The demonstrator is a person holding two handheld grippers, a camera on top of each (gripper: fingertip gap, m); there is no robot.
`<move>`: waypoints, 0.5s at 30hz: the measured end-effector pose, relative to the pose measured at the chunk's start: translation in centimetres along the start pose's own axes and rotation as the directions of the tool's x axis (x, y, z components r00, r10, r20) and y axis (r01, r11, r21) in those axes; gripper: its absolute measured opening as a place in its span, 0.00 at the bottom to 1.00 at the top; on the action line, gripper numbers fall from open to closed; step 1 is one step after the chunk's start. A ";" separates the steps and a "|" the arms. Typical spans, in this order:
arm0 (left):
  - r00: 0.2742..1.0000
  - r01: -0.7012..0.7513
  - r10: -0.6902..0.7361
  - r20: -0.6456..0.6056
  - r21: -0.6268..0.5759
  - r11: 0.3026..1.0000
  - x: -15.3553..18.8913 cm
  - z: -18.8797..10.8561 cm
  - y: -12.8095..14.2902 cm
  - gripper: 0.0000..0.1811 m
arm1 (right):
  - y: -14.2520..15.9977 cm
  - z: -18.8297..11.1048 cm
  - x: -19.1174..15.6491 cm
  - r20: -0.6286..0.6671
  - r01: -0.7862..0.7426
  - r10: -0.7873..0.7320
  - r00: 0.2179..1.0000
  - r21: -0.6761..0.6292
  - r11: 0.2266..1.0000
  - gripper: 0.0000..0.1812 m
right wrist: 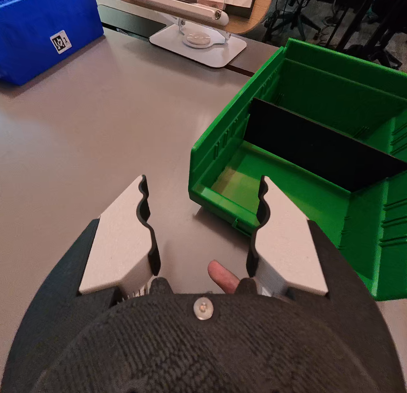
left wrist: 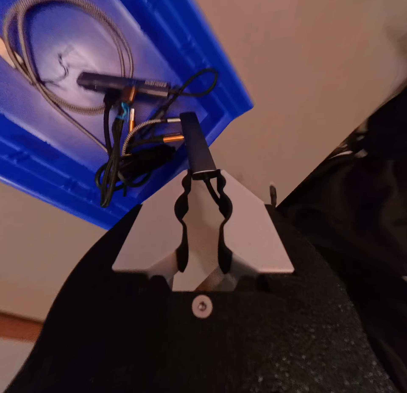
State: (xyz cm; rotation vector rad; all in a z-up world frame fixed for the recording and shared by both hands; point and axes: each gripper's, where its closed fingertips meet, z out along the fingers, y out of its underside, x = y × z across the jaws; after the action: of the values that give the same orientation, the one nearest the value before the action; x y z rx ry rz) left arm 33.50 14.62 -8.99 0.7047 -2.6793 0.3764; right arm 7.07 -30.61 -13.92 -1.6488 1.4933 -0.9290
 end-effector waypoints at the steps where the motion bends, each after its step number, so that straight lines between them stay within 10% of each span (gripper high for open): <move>1: 0.999 0.001 0.002 -0.042 0.068 0.998 0.5 -0.8 -0.7 0.11 | 0.1 -0.1 0.0 -0.003 0.011 -0.011 1.000 -0.003 1.000 0.55; 8: 0.955 0.064 0.098 -0.282 0.513 0.856 3.9 -9.9 -4.3 0.11 | 0.0 -0.5 0.4 -0.001 -0.030 0.030 1.000 0.017 0.999 0.55; 15: 0.941 -0.235 0.336 -0.038 0.642 0.729 8.2 -10.9 -4.4 0.12 | -2.3 -0.3 -3.0 0.117 -0.029 0.016 0.993 0.112 0.993 0.59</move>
State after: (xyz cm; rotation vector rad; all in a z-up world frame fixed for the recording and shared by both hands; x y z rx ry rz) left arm 31.82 11.11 4.80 0.3842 -2.4901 1.4069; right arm 7.65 -27.46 -11.89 -1.5735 1.3532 -0.8741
